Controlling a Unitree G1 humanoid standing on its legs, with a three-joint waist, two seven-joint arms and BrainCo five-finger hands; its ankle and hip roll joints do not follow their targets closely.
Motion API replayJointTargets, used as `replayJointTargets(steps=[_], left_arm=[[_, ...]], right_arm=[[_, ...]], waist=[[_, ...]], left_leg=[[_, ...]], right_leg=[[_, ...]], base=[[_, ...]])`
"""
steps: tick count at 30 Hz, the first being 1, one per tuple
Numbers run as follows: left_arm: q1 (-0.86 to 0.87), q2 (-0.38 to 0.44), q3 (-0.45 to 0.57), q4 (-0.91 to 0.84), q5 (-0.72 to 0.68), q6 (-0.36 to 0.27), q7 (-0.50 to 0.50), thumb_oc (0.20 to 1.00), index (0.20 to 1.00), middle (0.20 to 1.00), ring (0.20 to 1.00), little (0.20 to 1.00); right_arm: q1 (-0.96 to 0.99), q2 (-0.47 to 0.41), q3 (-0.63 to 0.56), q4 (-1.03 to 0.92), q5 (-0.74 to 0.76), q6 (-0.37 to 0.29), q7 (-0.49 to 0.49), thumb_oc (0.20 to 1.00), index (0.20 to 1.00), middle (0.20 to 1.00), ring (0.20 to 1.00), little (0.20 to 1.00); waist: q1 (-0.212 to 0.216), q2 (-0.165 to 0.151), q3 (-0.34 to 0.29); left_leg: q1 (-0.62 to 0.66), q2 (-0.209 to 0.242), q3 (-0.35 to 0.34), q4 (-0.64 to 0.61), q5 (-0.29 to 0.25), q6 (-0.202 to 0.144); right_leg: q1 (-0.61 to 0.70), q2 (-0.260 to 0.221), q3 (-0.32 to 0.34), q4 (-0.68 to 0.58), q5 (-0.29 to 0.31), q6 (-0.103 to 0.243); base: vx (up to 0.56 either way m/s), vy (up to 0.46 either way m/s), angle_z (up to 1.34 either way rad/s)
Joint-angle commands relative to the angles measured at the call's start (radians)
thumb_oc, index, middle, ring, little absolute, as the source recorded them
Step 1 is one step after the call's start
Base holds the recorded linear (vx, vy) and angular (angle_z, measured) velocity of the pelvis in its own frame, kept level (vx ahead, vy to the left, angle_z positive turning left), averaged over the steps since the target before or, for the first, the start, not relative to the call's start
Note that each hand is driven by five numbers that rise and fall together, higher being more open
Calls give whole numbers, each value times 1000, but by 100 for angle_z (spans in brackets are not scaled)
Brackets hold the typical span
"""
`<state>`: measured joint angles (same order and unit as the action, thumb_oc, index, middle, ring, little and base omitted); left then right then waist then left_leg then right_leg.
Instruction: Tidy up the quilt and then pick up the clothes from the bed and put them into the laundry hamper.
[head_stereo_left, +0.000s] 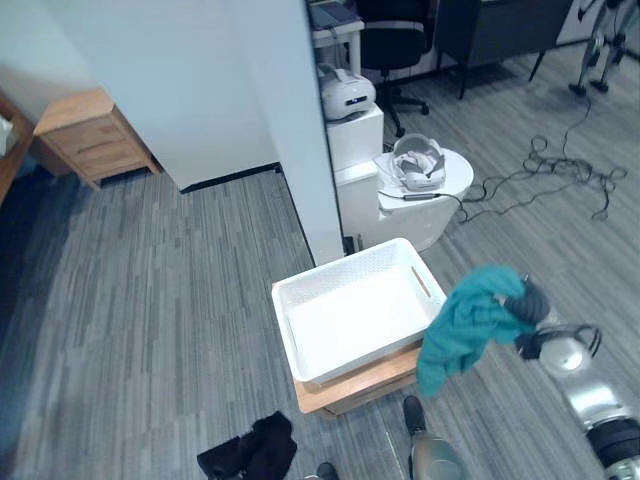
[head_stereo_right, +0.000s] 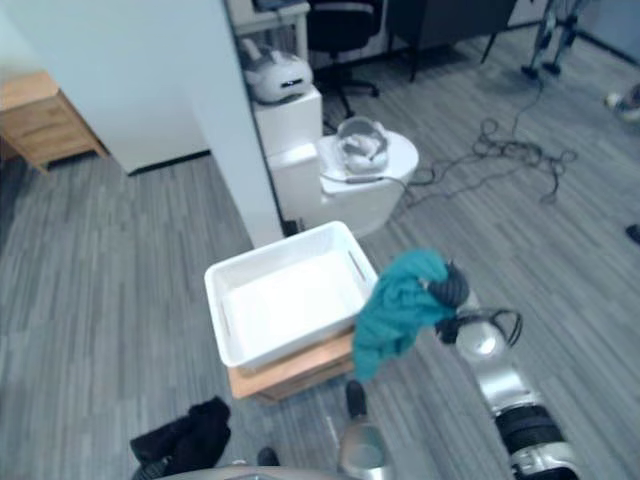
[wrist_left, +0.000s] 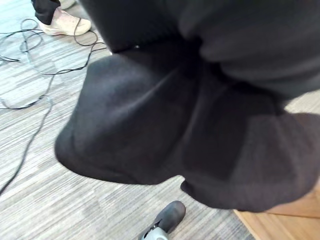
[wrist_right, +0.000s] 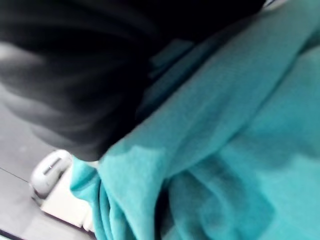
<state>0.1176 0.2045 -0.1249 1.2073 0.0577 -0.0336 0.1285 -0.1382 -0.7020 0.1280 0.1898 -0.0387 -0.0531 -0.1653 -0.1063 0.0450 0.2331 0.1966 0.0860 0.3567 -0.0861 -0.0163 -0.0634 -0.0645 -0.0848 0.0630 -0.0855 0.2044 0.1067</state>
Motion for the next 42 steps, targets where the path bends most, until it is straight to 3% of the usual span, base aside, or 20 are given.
replayJointTargets(steps=[1,9,18,20,21,23,28,30,32,33,35,38,42], left_arm=[[-46,65,-3,50,-4,-13,23,200,200,200,200,200],[-51,45,1,39,-68,-25,46,200,200,200,200,200],[-52,35,26,-44,-184,-58,62,200,200,200,200,200],[-50,39,42,-160,-309,-102,64,200,200,200,200,200],[-48,40,44,-162,-309,-101,64,200,200,200,200,200],[-52,57,23,-295,-357,-141,75,200,200,200,200,200],[-70,97,2,-474,-381,-186,89,200,200,200,200,200],[-76,112,12,-529,-389,-197,83,200,200,200,200,200],[-75,113,13,-530,-390,-196,83,200,200,200,200,200],[-69,143,18,-650,-389,-211,53,200,200,200,200,200],[-57,160,23,-707,-382,-214,34,200,200,200,200,200],[7,233,58,-982,-429,-233,-81,200,200,200,200,200],[38,300,85,-1148,-408,-239,-109,200,200,200,200,200]], right_arm=[[-204,-61,-35,-114,31,-130,-5,200,200,200,200,200],[-369,-86,82,-271,47,-160,27,200,200,200,200,200],[-451,-3,187,-237,22,-130,34,200,200,200,200,200],[-494,83,258,-171,-8,-106,33,200,200,200,200,200],[-498,86,262,-167,-8,-107,31,200,200,200,200,200],[-563,192,354,-48,-94,-82,20,200,200,200,200,200],[-625,325,426,201,-237,-35,-25,200,200,200,200,200],[-618,334,432,271,-293,-12,-31,1000,1000,1000,1000,1000],[-619,336,433,274,-294,-13,-32,1000,1000,1000,1000,1000],[-598,302,434,330,-390,10,-29,1000,1000,1000,1000,1000],[-584,275,429,323,-438,10,-31,1000,1000,1000,1000,1000],[-459,181,381,303,-581,10,-47,1000,1000,1000,1000,1000],[-320,142,354,297,-656,-2,-36,1000,1000,1000,1000,1000]], waist=[[12,-73,-17],[23,-64,-34],[45,-58,-32],[67,-51,-21],[65,-53,-21],[90,-43,-9],[120,-27,5],[125,-22,7],[124,-23,7],[128,-18,9],[128,-16,11],[113,-8,12],[95,-10,1]], left_leg=[[-31,65,75,41,-21,-33],[-21,99,64,6,26,-64],[-22,109,31,-1,34,-71],[-32,109,18,-1,36,-70],[-32,109,18,-1,36,-70],[-42,104,5,-1,39,-68],[-61,98,-20,-1,42,-66],[-69,95,-30,-1,42,-67],[-69,95,-31,-1,42,-67],[-71,90,-39,-1,40,-67],[-72,90,-40,-1,40,-67],[-67,88,-38,-1,34,-64],[-52,89,-25,-1,27,-64]], right_leg=[[81,-59,-47,70,-227,89],[113,-37,-88,54,-245,63],[135,-37,-128,58,-259,49],[133,-40,-138,56,-258,47],[134,-41,-138,56,-258,47],[130,-46,-146,52,-252,47],[132,-56,-161,42,-246,47],[135,-60,-171,36,-244,49],[135,-61,-171,35,-244,49],[140,-65,-180,32,-241,53],[141,-68,-184,31,-239,56],[141,-72,-182,33,-238,63],[143,-72,-171,37,-241,64]], base=[[109,-112,15],[47,-65,7],[23,-25,10],[-6,-32,14],[-9,-30,6],[-15,-16,5],[-12,-5,19],[-7,5,20],[-1,6,23],[-6,9,14],[-15,23,7],[-16,32,5],[7,6,-6]])
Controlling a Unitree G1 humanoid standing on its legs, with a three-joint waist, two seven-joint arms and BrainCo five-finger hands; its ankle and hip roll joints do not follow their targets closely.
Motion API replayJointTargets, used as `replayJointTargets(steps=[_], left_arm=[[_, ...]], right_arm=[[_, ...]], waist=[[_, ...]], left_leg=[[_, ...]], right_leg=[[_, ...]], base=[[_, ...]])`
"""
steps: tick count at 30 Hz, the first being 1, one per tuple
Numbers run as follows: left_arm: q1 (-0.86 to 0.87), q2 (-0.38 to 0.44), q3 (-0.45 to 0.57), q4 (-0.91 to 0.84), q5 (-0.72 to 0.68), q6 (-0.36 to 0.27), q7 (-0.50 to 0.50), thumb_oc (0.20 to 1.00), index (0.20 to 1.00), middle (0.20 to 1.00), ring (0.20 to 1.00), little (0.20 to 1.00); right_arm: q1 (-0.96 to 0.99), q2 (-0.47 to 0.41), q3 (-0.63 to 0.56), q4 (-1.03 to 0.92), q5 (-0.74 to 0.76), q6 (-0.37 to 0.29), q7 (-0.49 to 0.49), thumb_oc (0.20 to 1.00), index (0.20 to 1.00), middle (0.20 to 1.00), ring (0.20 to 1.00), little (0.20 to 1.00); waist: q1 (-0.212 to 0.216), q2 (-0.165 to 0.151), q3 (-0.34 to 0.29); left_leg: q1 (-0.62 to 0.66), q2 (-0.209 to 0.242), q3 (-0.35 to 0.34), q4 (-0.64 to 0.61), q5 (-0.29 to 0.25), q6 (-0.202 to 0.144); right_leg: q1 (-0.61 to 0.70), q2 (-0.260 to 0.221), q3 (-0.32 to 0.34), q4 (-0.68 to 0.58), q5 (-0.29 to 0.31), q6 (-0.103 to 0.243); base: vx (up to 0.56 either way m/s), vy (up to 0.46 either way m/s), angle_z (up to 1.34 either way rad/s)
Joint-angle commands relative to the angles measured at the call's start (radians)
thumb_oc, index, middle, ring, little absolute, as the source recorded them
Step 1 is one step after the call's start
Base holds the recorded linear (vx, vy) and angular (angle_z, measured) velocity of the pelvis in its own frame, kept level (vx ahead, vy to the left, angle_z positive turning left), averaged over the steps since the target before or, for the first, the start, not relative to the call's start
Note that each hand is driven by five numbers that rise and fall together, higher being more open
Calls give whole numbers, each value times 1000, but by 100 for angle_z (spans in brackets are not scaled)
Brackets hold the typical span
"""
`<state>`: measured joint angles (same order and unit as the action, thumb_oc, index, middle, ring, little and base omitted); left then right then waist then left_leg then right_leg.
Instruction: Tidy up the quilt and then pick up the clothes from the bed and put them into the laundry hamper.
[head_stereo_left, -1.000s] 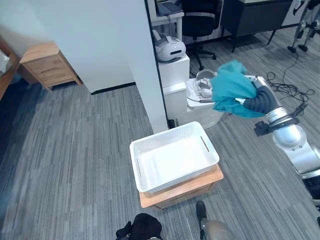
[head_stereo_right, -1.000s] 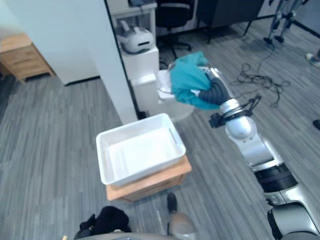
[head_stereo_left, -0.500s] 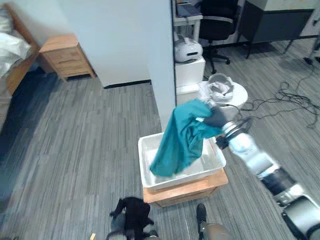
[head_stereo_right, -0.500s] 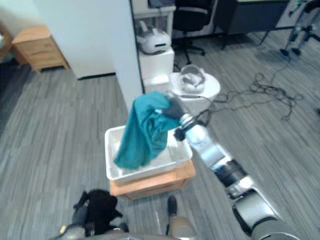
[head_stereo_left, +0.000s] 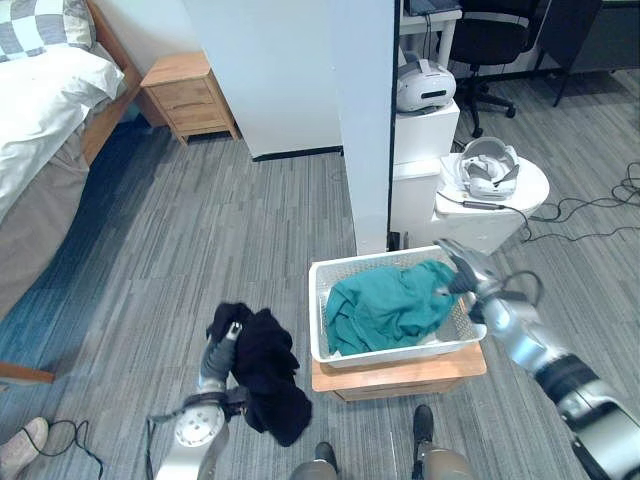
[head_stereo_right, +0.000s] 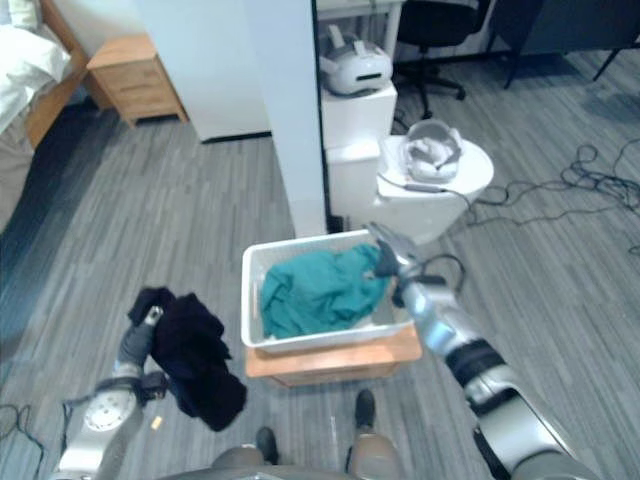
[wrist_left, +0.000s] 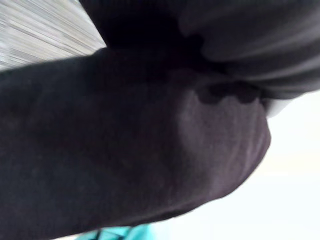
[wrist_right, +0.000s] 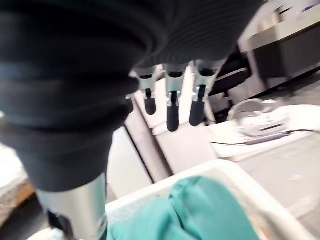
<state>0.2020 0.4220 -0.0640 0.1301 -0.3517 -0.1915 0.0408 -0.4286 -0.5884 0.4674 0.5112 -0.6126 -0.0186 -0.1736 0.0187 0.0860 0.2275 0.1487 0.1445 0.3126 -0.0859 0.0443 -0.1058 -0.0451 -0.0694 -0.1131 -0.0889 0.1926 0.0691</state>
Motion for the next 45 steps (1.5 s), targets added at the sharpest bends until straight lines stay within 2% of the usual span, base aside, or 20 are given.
replayJointTargets(steps=[1,4,5,6,9,12,14,15,16,18,19,20,23,27,30,34,35,37,41,45], left_arm=[[-52,94,33,-114,19,-89,-22,200,200,200,200,200],[-73,114,66,-242,50,-116,-8,200,200,200,200,200],[-115,116,77,-299,62,-134,9,200,200,200,200,200],[-116,116,77,-300,63,-133,10,200,200,200,200,200],[-220,111,54,-301,158,-145,85,200,200,200,200,200],[-277,111,26,-267,219,-131,118,200,200,200,200,200],[-338,114,-4,-217,305,-117,167,200,200,200,200,200],[-398,113,-56,-111,409,-76,215,200,200,200,200,200],[-405,112,-61,-103,412,-79,219,200,200,200,200,200],[-451,68,-118,60,438,-43,233,200,200,200,200,200],[-489,28,-172,231,494,-4,250,200,200,200,200,200],[-518,6,-206,355,542,17,271,1000,1000,1000,1000,1000],[-535,-80,-243,693,548,109,237,1000,1000,1000,1000,1000],[-511,-149,-156,949,398,135,223,1000,1000,1000,1000,1000],[-499,-150,-123,942,334,119,232,1000,1000,1000,1000,1000],[-434,-141,-53,764,134,21,277,1000,1000,1000,1000,1000],[-389,-126,-19,703,107,-13,288,1000,1000,1000,1000,1000],[-326,-115,21,634,88,-32,306,1000,1000,1000,1000,1000],[-205,-78,115,599,110,-34,326,1000,1000,1000,1000,1000],[-176,-85,148,655,80,-28,321,1000,1000,1000,1000,1000]], right_arm=[[13,16,6,-16,-99,-43,-32,1000,1000,1000,1000,1000],[134,-39,-32,-59,-125,-61,-32,1000,1000,1000,1000,1000],[200,-52,-49,-70,-129,-68,-28,1000,1000,1000,1000,1000],[201,-52,-51,-73,-130,-68,-28,1000,1000,1000,1000,1000],[314,-57,-97,-67,-119,-67,-34,1000,1000,1000,1000,1000],[367,-55,-127,-65,-111,-64,-40,1000,1000,1000,1000,1000],[402,-47,-140,-70,-100,-60,-47,1000,1000,1000,1000,1000],[412,-37,-137,-61,-81,-59,-57,1000,1000,1000,1000,1000],[411,-37,-139,-60,-80,-59,-58,1000,1000,1000,1000,1000],[409,-23,-128,-52,-64,-54,-73,1000,1000,1000,1000,1000],[395,-6,-107,-32,-54,-48,-85,1000,1000,1000,1000,1000],[383,3,-92,-22,-49,-47,-87,1000,1000,1000,1000,1000],[361,19,-61,-2,-41,-41,-80,1000,1000,1000,1000,1000],[315,43,4,14,-37,-35,-53,1000,1000,1000,1000,1000],[305,55,23,33,-30,-33,-48,1000,1000,1000,1000,1000],[298,78,29,82,-1,-26,-47,1000,1000,1000,1000,1000],[300,83,23,91,4,-27,-47,1000,1000,1000,1000,1000],[310,95,12,116,11,-24,-52,1000,1000,1000,1000,1000],[328,122,-27,175,37,-22,-52,1000,1000,1000,1000,1000],[321,142,-31,229,60,-17,-54,1000,1000,1000,1000,1000]], waist=[[-40,-52,8],[-68,-57,4],[-93,-60,4],[-90,-59,2],[-145,-57,2],[-169,-54,3],[-195,-51,5],[-222,-49,10],[-219,-48,10],[-243,-47,22],[-256,-47,29],[-262,-47,31],[-270,-45,35],[-261,-40,29],[-253,-40,27],[-215,-44,19],[-197,-44,19],[-176,-47,13],[-122,-50,2],[-107,-52,-3]], left_leg=[[4,31,24,-1,-40,-22],[15,35,42,-1,-39,-24],[25,36,51,-1,-45,-26],[21,38,53,-1,-40,-27],[35,37,75,-1,-46,-29],[40,39,88,-1,-42,-31],[46,40,103,-1,-44,-34],[45,39,113,-1,-42,-36],[43,40,114,-1,-41,-36],[41,37,121,-1,-41,-36],[33,37,128,-1,-37,-37],[28,40,135,-1,-30,-38],[24,41,147,-1,-28,-38],[27,43,144,-1,-29,-42],[27,46,135,-1,-27,-44],[23,52,104,-1,-21,-47],[27,51,95,-1,-24,-47],[25,52,83,-1,-20,-47],[28,48,57,-1,-18,-47],[25,45,43,-1,-19,-47]], right_leg=[[129,-88,8,41,-234,104],[126,-84,26,40,-233,103],[126,-83,35,40,-237,105],[121,-81,37,39,-232,103],[122,-79,57,35,-239,104],[121,-76,64,29,-233,103],[120,-75,74,27,-233,104],[112,-74,82,27,-231,105],[110,-73,83,27,-230,105],[101,-74,90,32,-233,107],[87,-73,97,34,-231,106],[77,-71,102,36,-226,104],[65,-67,110,38,-225,101],[72,-66,104,36,-230,97],[79,-63,97,34,-232,95],[98,-60,76,31,-236,88],[108,-62,67,31,-241,89],[118,-62,59,27,-239,87],[142,-64,32,19,-241,86],[149,-65,18,16,-240,88]], base=[[9,-10,-12],[-3,-24,-10],[-29,-27,-21],[-5,-22,-24],[-2,-10,-26],[7,-13,-25],[-1,-27,-21],[-33,-36,-4],[-29,-20,-12],[-37,-9,-37],[-58,-22,-36],[-53,-29,-23],[-6,-3,-27],[20,-18,-5],[1,-35,10],[-11,-67,10],[1,-60,26],[2,-54,23],[3,-38,19],[-11,-12,29]])
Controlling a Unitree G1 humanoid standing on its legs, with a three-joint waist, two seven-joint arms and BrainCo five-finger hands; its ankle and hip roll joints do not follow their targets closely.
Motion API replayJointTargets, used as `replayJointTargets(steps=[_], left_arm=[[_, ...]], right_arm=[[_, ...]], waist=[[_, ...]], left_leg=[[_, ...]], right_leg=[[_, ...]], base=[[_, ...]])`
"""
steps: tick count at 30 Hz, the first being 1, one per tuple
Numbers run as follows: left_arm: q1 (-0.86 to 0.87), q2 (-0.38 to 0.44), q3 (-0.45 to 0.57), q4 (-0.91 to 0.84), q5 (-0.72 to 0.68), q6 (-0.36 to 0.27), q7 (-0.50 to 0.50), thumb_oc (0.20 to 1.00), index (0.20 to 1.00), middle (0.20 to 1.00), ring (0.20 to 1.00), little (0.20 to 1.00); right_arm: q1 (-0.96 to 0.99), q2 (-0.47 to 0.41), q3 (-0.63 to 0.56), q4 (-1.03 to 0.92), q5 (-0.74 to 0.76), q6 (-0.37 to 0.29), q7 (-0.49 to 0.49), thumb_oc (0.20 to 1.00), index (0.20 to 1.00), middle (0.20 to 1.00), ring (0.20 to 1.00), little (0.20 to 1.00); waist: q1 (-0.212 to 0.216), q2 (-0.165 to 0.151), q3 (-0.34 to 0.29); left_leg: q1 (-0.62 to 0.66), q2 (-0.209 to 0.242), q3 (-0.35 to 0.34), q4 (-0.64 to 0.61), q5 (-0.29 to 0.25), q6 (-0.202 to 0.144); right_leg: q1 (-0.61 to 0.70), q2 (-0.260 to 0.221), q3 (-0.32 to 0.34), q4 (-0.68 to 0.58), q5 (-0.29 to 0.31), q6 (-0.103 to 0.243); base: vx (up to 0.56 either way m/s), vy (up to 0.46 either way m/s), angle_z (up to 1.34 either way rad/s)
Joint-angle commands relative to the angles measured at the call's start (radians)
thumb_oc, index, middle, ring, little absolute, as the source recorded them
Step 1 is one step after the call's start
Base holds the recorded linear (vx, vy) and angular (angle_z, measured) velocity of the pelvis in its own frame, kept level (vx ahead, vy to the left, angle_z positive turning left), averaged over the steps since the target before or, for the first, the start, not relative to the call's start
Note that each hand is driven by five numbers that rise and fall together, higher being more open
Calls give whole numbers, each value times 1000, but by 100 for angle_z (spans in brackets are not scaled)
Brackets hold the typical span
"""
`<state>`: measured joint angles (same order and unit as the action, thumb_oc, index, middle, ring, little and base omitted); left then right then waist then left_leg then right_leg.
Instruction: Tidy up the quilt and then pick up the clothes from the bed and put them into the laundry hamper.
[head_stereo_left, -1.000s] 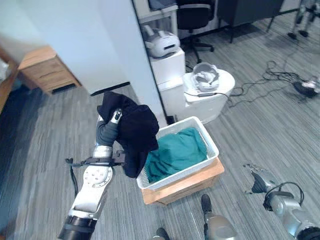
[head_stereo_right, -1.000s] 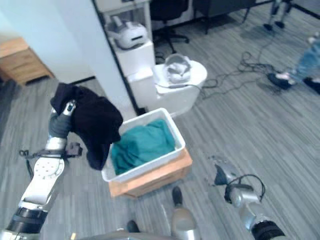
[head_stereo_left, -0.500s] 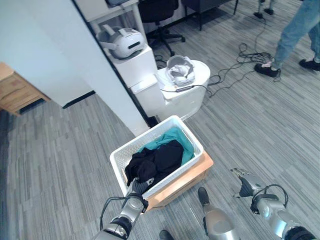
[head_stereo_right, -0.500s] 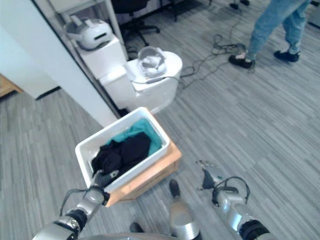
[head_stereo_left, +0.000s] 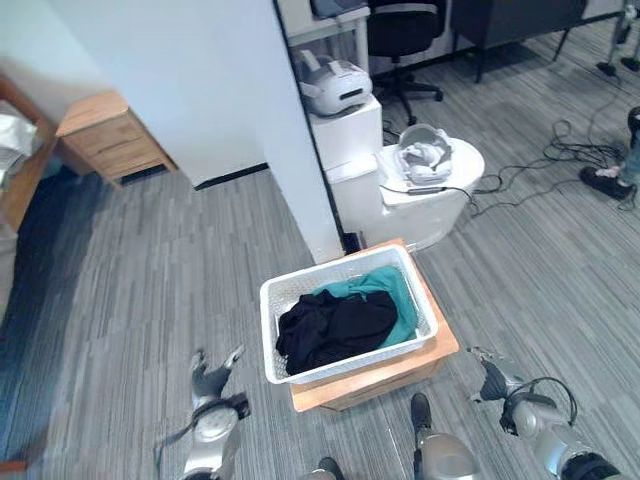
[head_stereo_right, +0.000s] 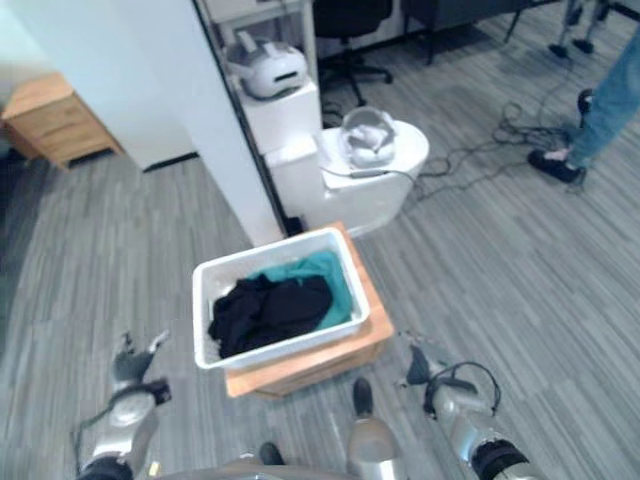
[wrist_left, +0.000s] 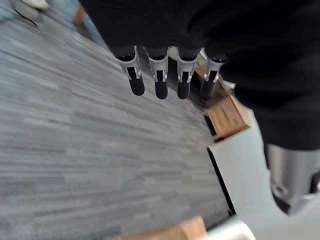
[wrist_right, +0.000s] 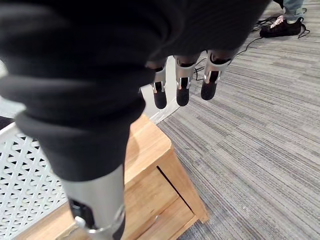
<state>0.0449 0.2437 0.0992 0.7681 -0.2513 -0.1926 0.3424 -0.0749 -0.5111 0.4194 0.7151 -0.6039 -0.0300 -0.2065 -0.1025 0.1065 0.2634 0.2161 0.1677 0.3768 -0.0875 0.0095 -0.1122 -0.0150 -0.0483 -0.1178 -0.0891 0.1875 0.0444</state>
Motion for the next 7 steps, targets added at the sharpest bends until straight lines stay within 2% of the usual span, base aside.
replayJointTargets(steps=[1,4,7], left_arm=[[-3,73,-17,118,-39,3,-9,1000,1000,1000,1000,1000],[1,56,-24,225,-51,24,-40,1000,1000,1000,1000,1000],[9,27,-60,374,17,77,-79,1000,1000,1000,1000,1000]], right_arm=[[-42,83,15,81,68,4,-20,1000,1000,1000,1000,1000],[-53,104,8,135,97,10,-18,1000,1000,1000,1000,1000],[-66,146,-13,233,170,19,-13,1000,1000,1000,1000,1000]], waist=[[24,-73,-41],[28,-74,-44],[29,-75,-51]], left_leg=[[-43,20,-26,0,14,-38],[-44,18,-30,0,13,-36],[-42,14,-32,0,9,-32]], right_leg=[[121,-88,19,16,-235,112],[120,-89,17,16,-235,113],[122,-91,18,16,-233,114]], base=[[-9,1,19],[-5,6,5],[-1,14,3]])
